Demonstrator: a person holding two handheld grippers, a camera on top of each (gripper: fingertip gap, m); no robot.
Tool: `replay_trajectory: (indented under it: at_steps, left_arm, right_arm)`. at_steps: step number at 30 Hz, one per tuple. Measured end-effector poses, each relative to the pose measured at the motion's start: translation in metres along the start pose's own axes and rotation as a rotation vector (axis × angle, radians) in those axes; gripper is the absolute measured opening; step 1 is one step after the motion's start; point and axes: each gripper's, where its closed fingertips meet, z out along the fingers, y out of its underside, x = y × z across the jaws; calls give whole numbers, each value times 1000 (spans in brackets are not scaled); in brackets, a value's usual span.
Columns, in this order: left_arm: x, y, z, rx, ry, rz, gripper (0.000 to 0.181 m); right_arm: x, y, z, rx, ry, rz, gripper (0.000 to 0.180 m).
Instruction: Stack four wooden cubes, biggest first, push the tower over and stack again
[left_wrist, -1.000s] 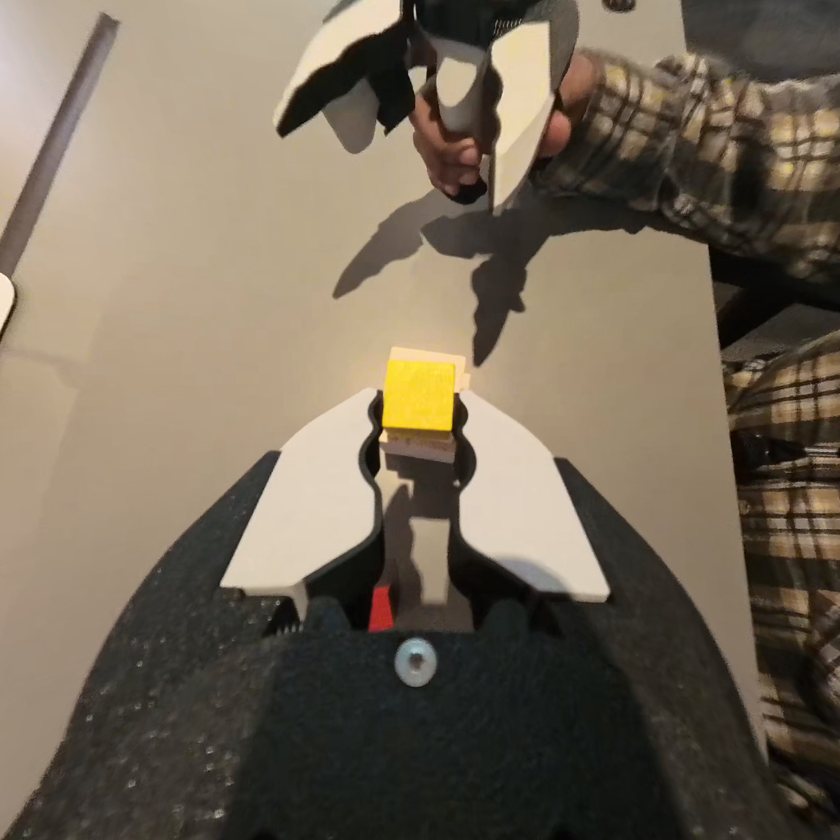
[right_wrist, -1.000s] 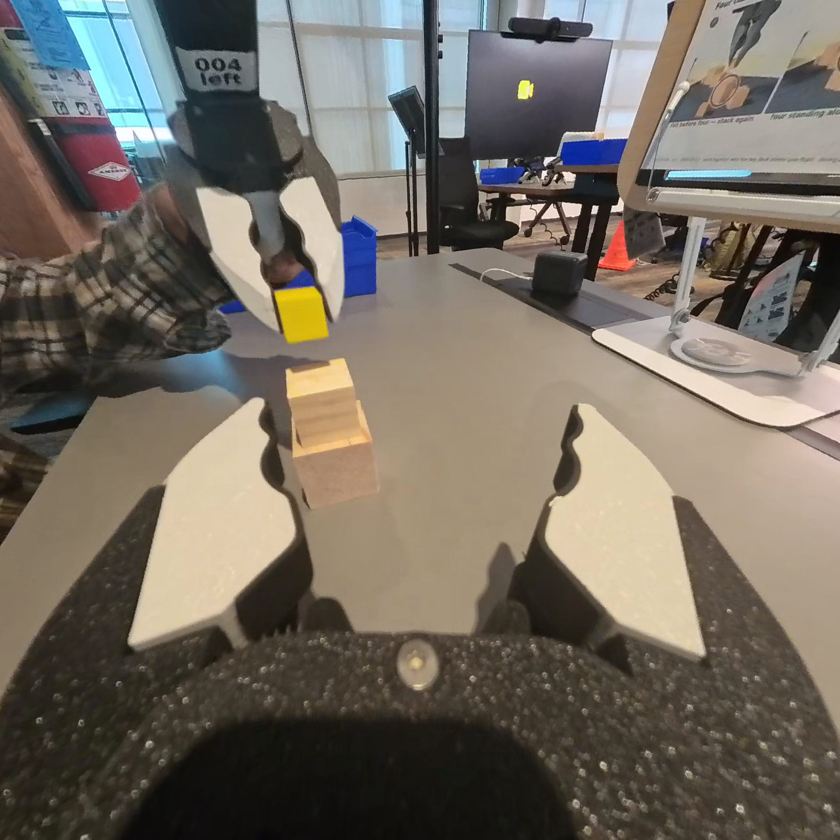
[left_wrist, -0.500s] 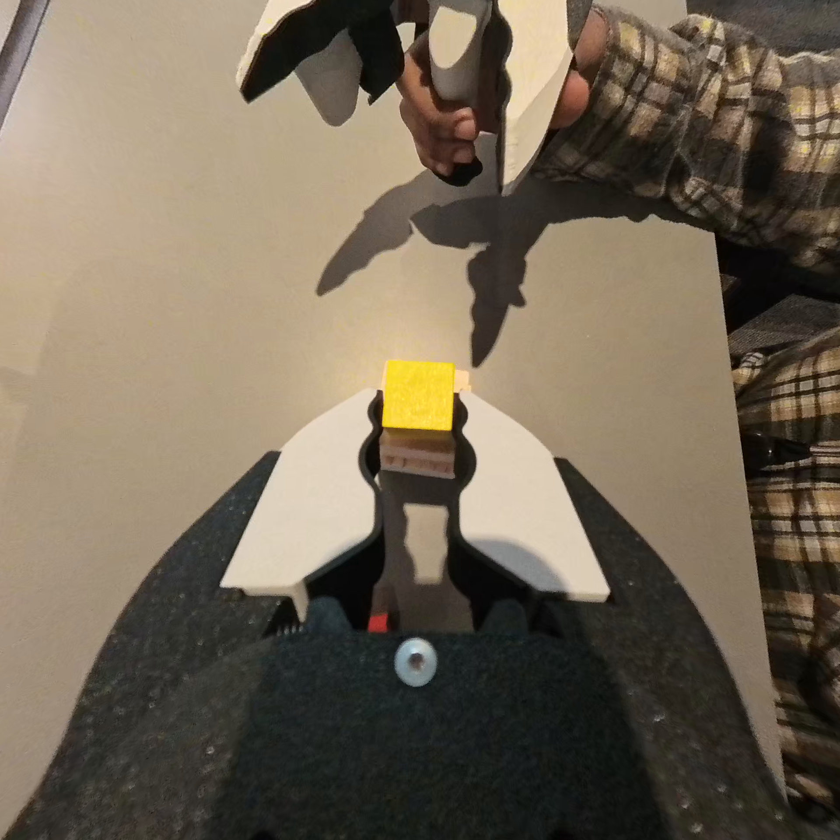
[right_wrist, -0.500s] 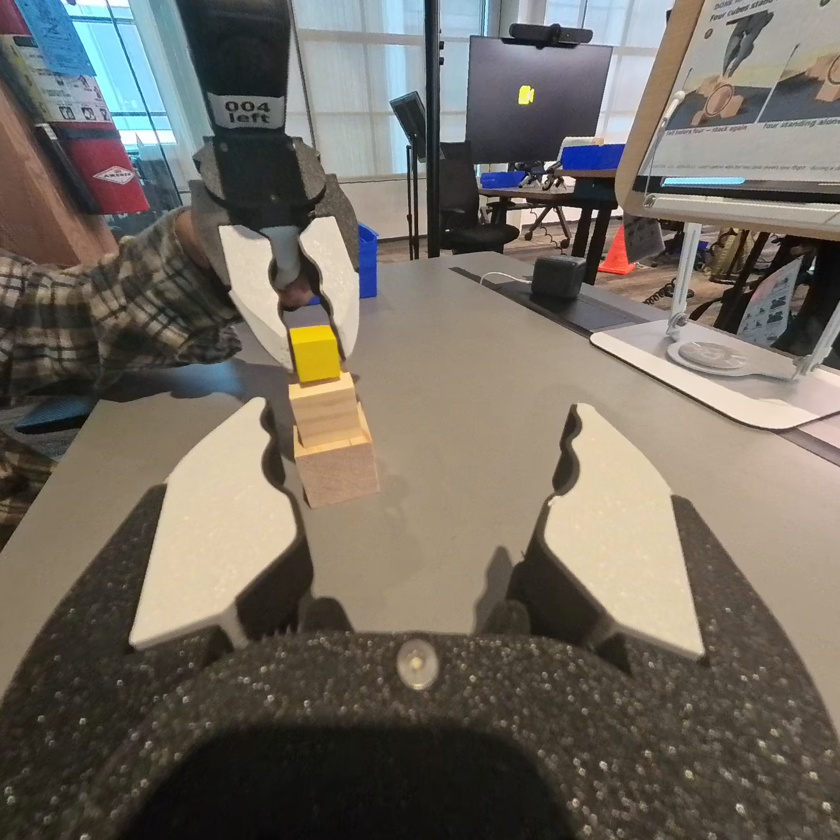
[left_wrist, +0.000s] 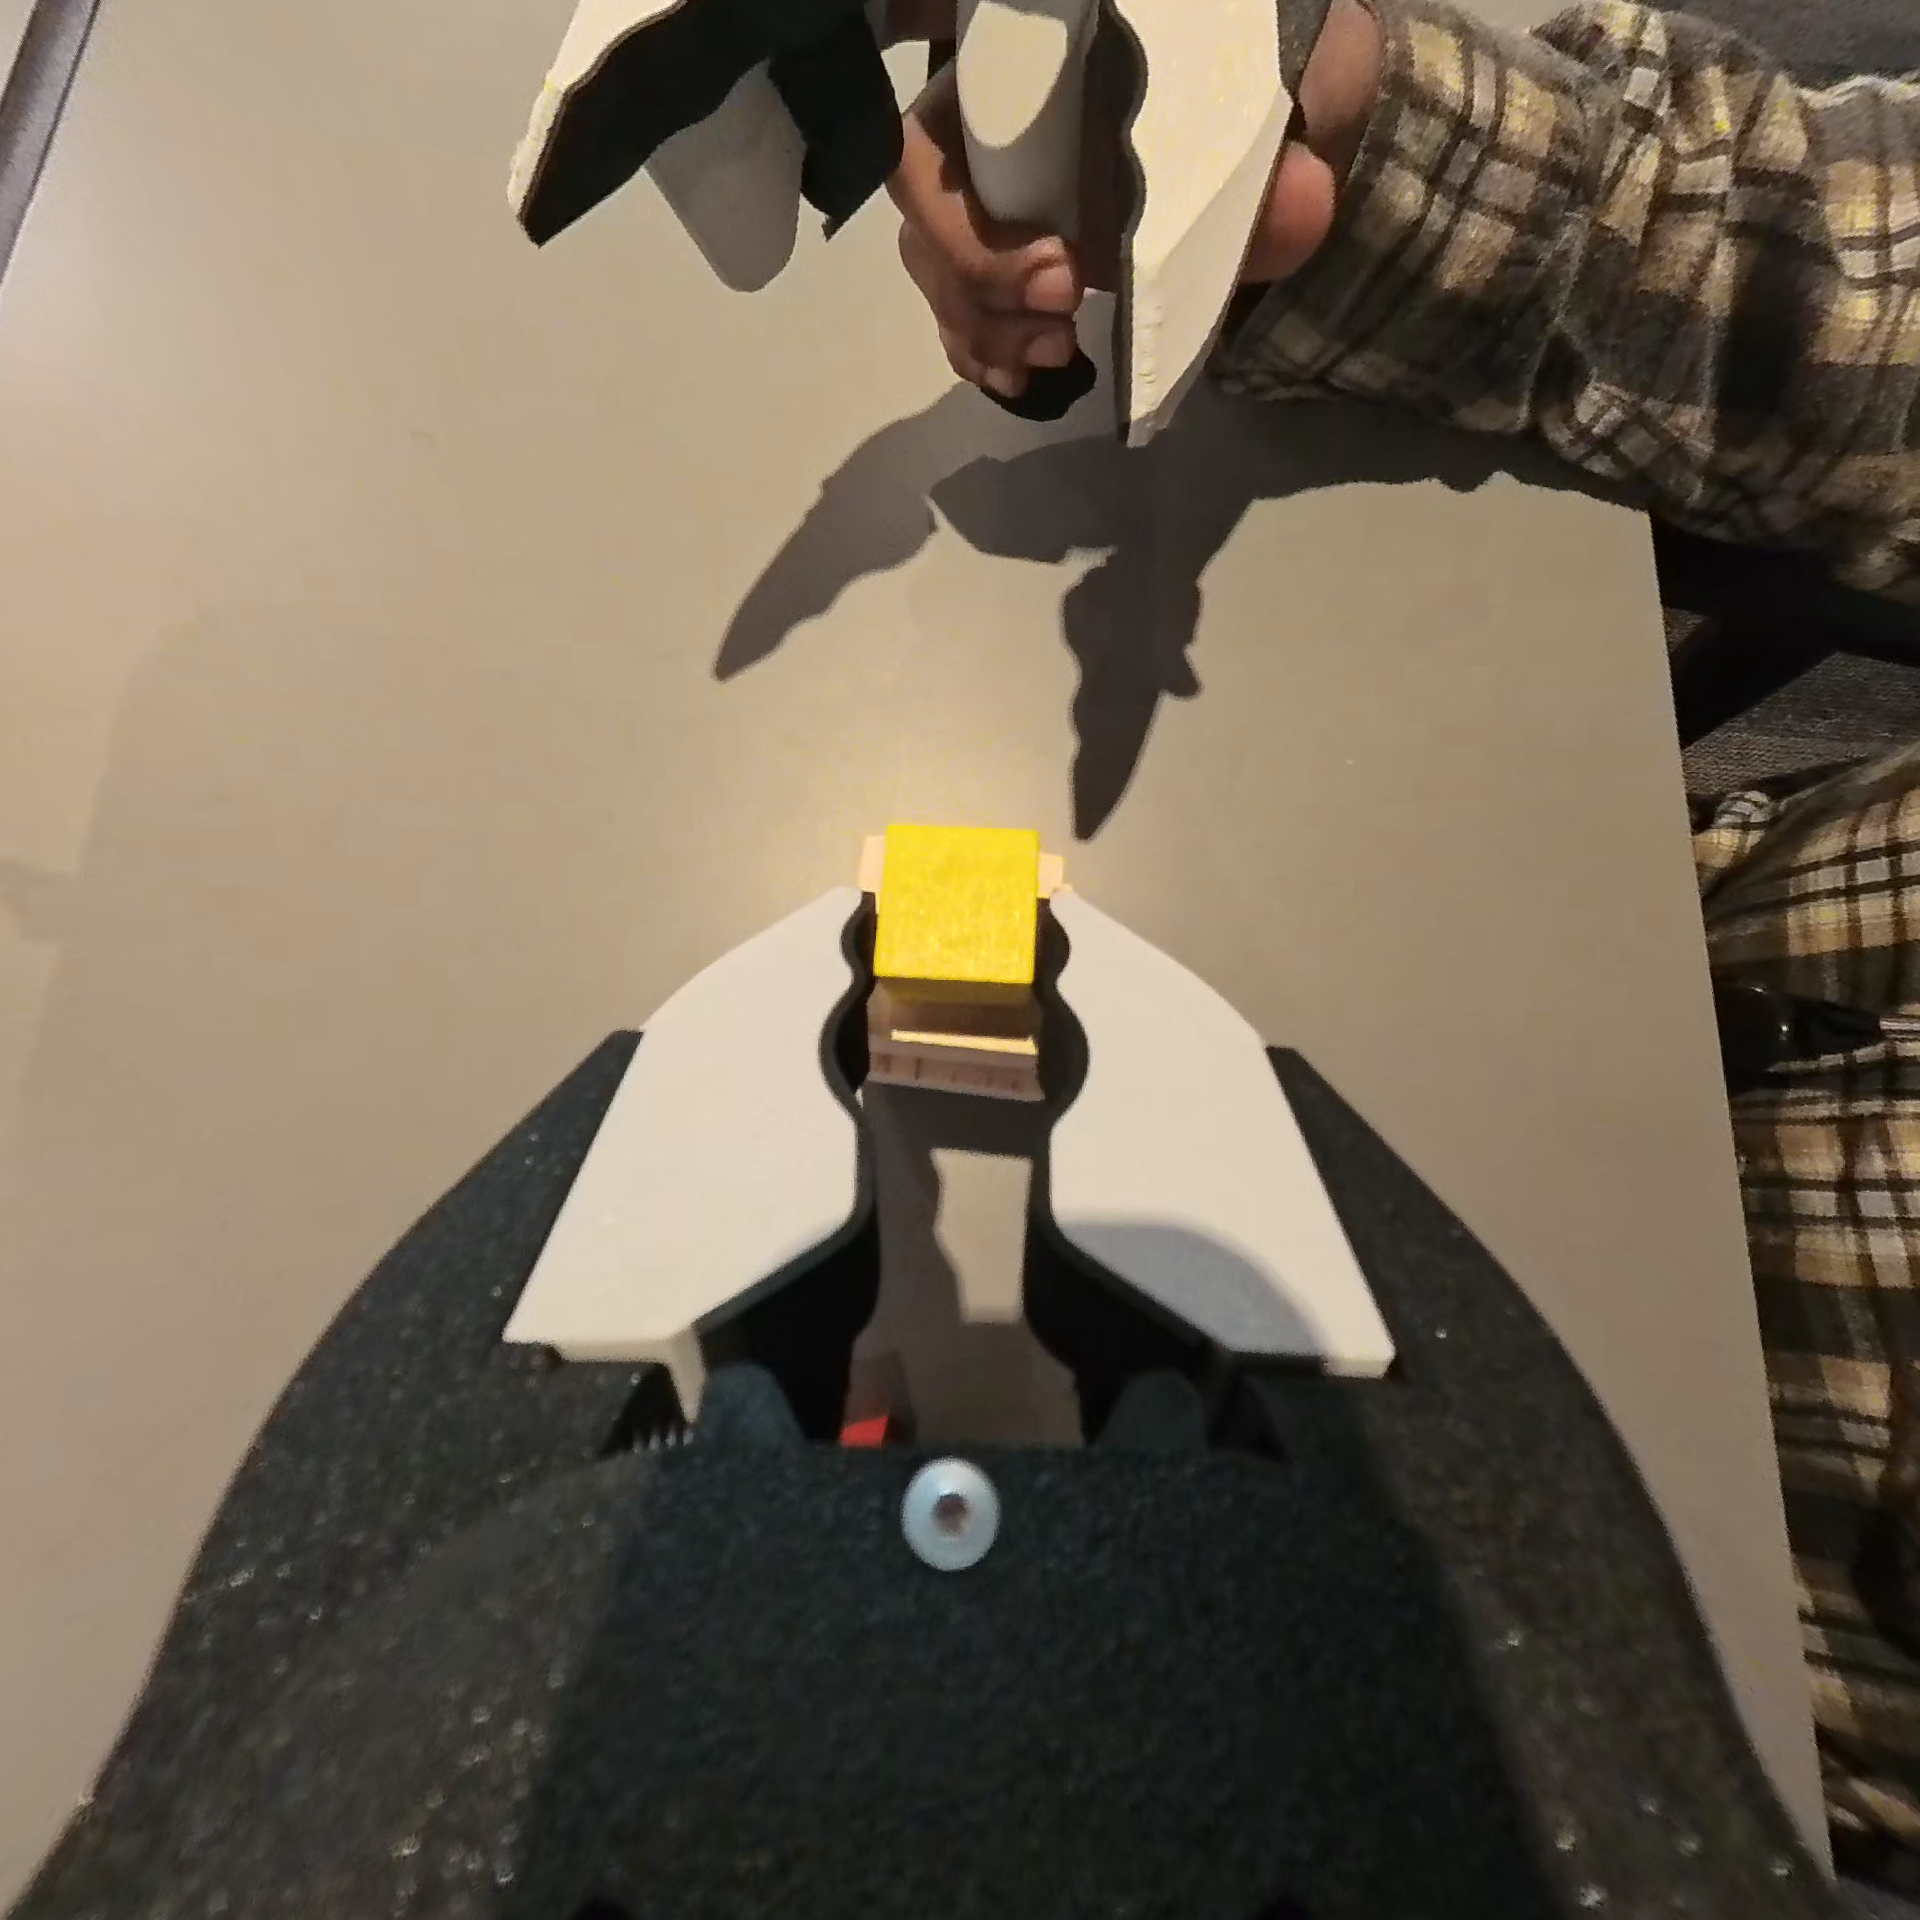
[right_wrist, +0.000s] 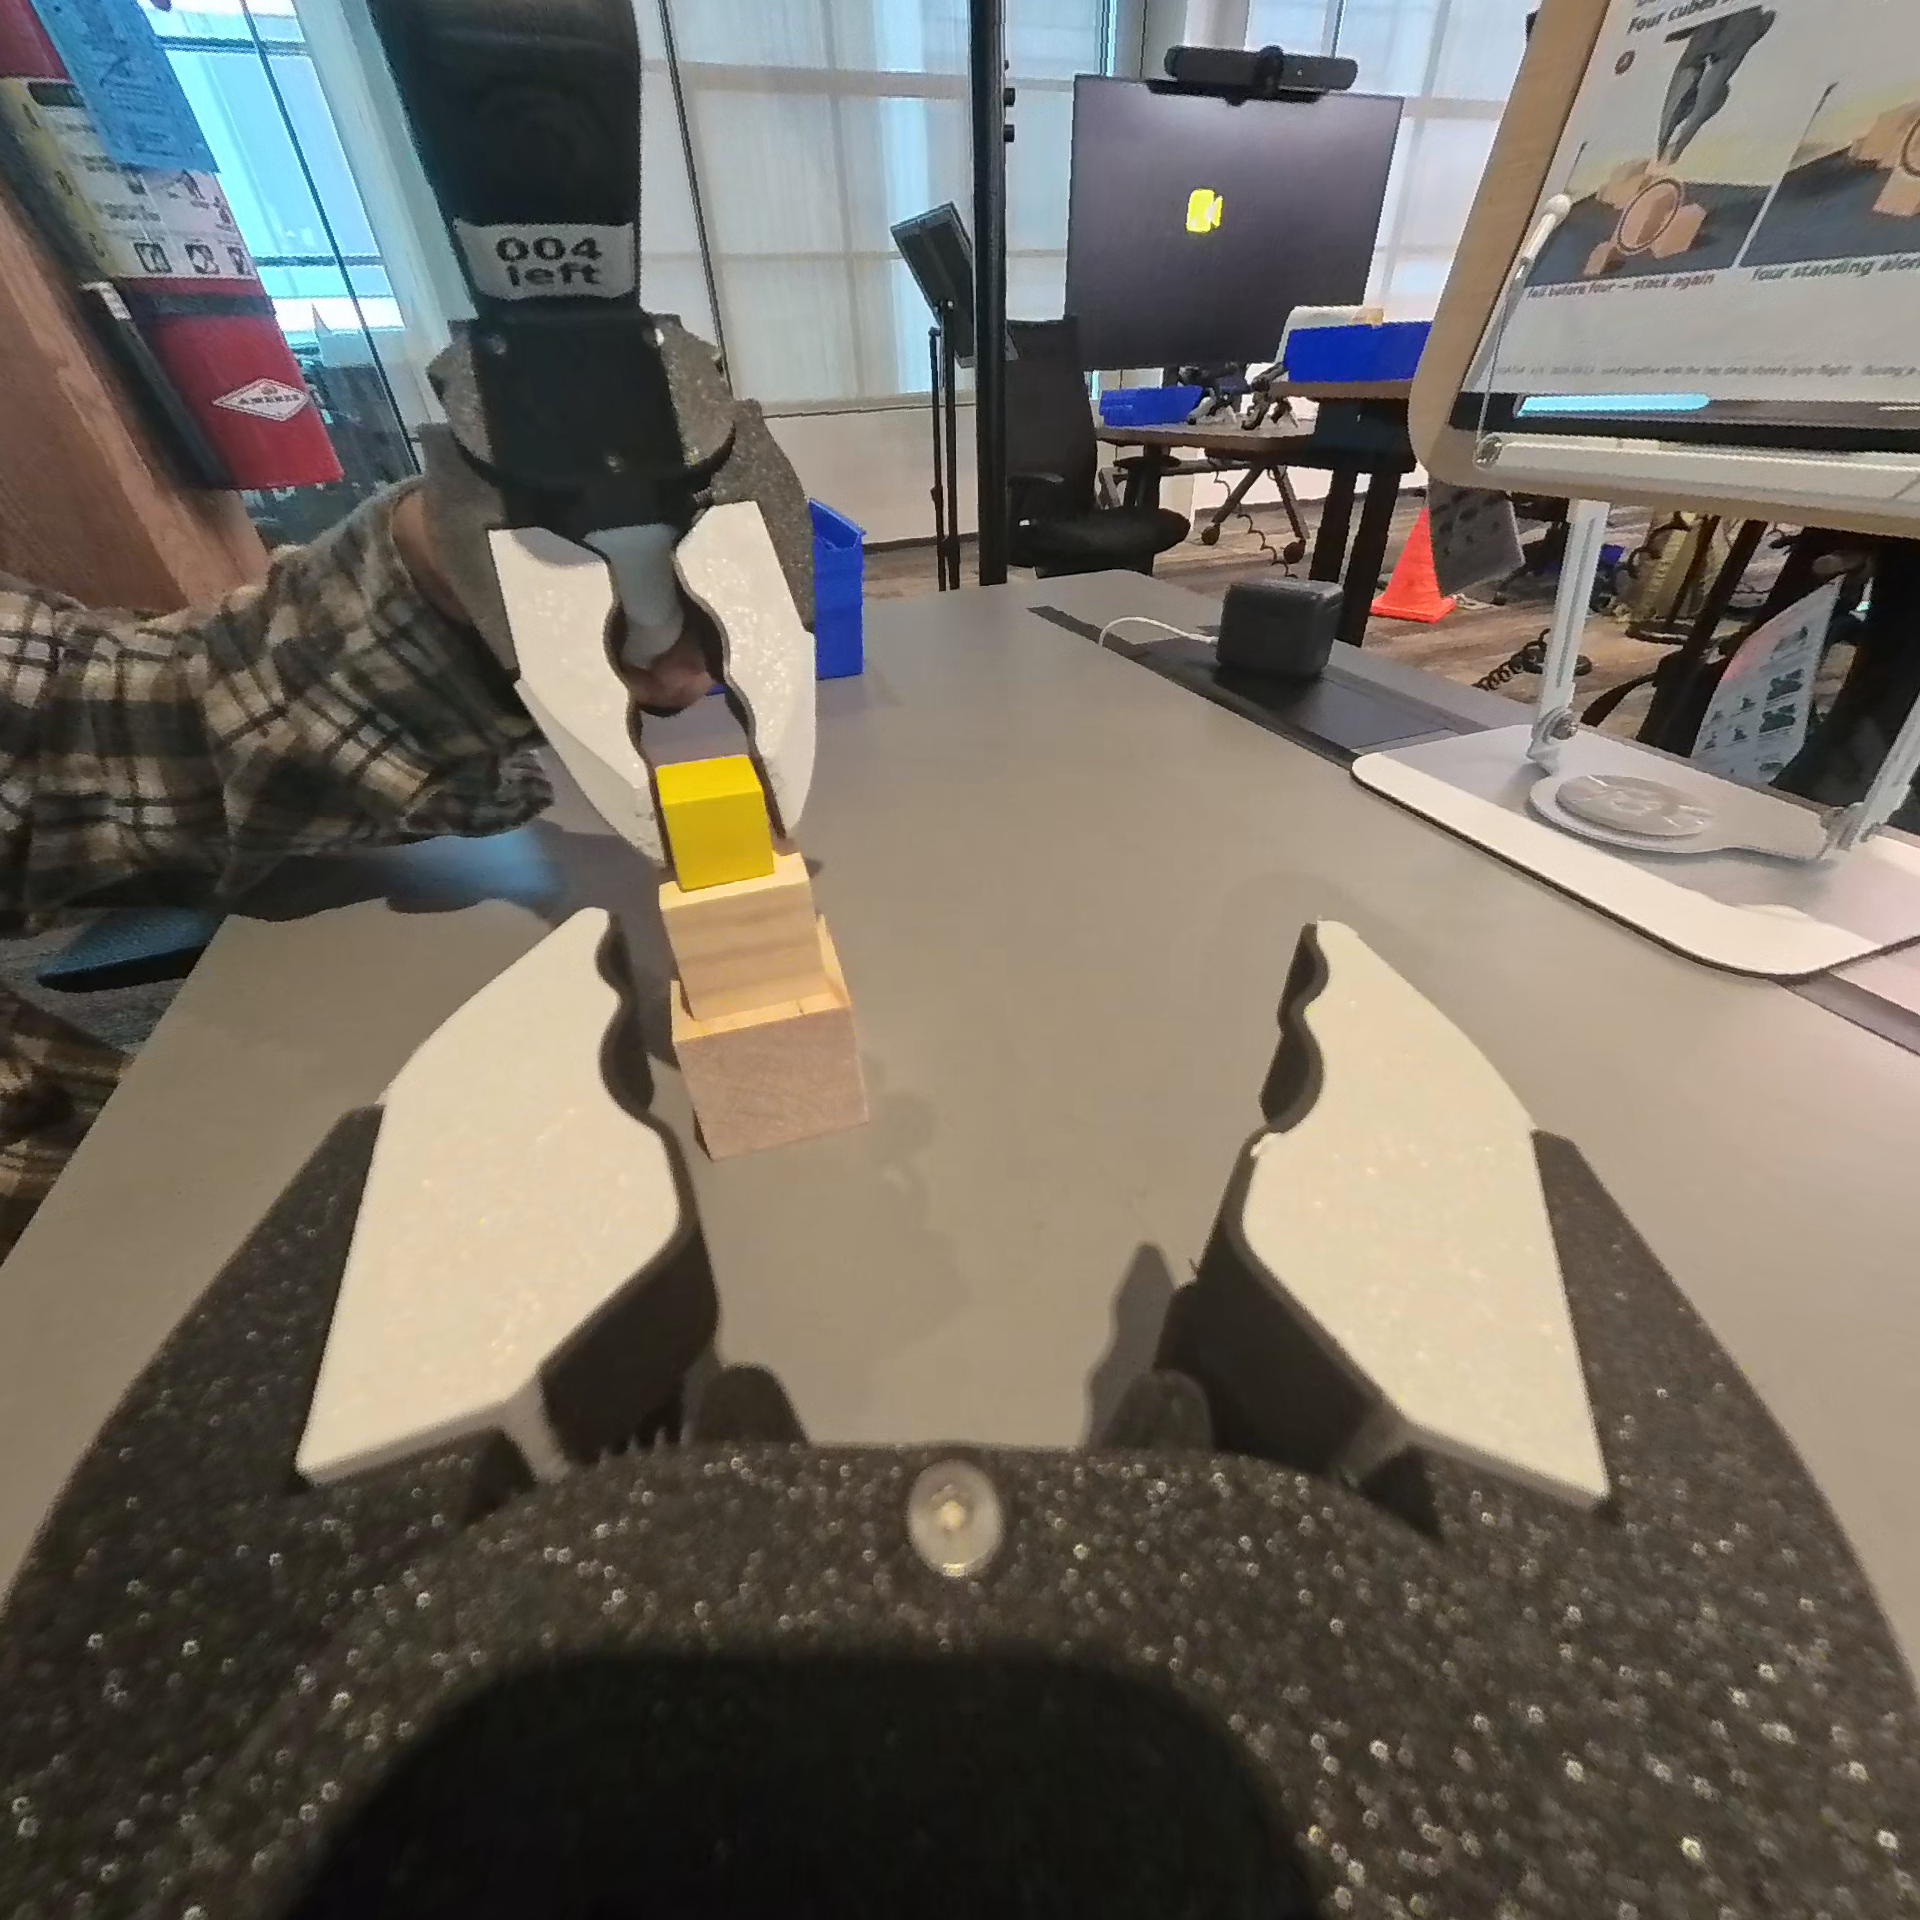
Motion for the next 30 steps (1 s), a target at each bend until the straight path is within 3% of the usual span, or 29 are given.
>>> replay_trajectory:
  at_steps: [10,14,18,23,30]
  left_arm:
    - [2,2,2,2,14,18,30]
    - [-1,1,-2,18,-6,22,48]
    - [-24,3,-36,101,-119,-23,70]
    - [-47,46,-80,224,-205,-139,77]
    - [-46,115,-60,183,-266,-278,67]
  right_arm:
    - [0,1,0,-2,0,2,116]
    - [0,1,0,-1,2,1,116]
    - [1,-1,-2,5,6,-1,117]
    - [-1,-2,-1,5,0,-5,117]
    - [-5,-1,3,-2,-5,-13,116]
